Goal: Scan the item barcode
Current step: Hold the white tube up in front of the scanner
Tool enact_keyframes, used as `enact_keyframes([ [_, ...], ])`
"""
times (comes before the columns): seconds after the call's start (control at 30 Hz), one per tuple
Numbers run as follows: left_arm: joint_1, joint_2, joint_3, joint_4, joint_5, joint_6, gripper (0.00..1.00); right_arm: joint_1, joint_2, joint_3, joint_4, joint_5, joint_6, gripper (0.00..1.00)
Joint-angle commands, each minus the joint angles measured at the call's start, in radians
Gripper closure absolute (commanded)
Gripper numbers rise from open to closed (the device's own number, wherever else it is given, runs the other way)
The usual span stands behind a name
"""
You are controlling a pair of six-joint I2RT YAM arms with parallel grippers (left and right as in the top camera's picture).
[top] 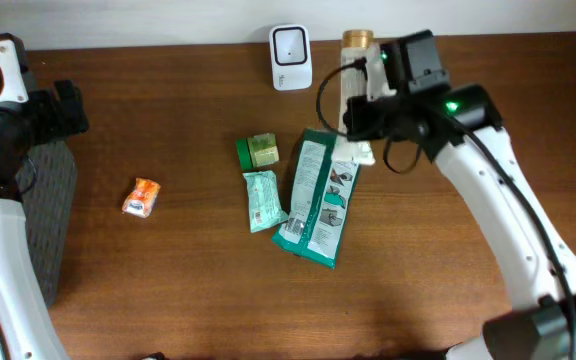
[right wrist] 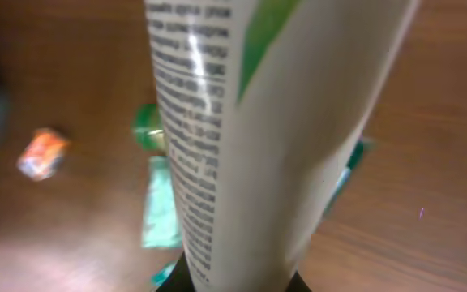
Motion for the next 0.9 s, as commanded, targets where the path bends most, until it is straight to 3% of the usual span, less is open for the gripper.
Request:
enact_keyframes([
  [0.0, 0.003, -0.004, 0.006, 0.002, 0.006, 0.013, 0.01, 0.036, 0.150, 0.237, -0.033, 0.222, -0.090, 0.96],
  [0.1, 0.002, -0.004, 0.006, 0.002, 0.006, 0.013, 0.01, 0.097, 0.364, 0.480, -0.029, 0.442, -0.215, 0.96],
  [0.2, 0.002, -0.004, 0.006, 0.002, 0.007, 0.013, 0.01, 0.163, 0.494, 0.481, 0.206, 0.689, -0.447, 0.96],
  [0.33, 0.003, -0.004, 0.006, 0.002, 0.006, 0.013, 0.01, 0.181, 0.642, 0.481, 0.446, 0.807, -0.702, 0.96],
  [0.47, 0.002, -0.004, 0.006, 0.002, 0.007, 0.013, 0.01, 0.175, 0.763, 0.481, 0.599, 0.963, -0.755, 0.96],
  [0.87, 0.002, -0.004, 0.006, 0.002, 0.006, 0.013, 0.01, 0.187, 0.801, 0.482, 0.614, 1.031, -0.753, 0.96],
])
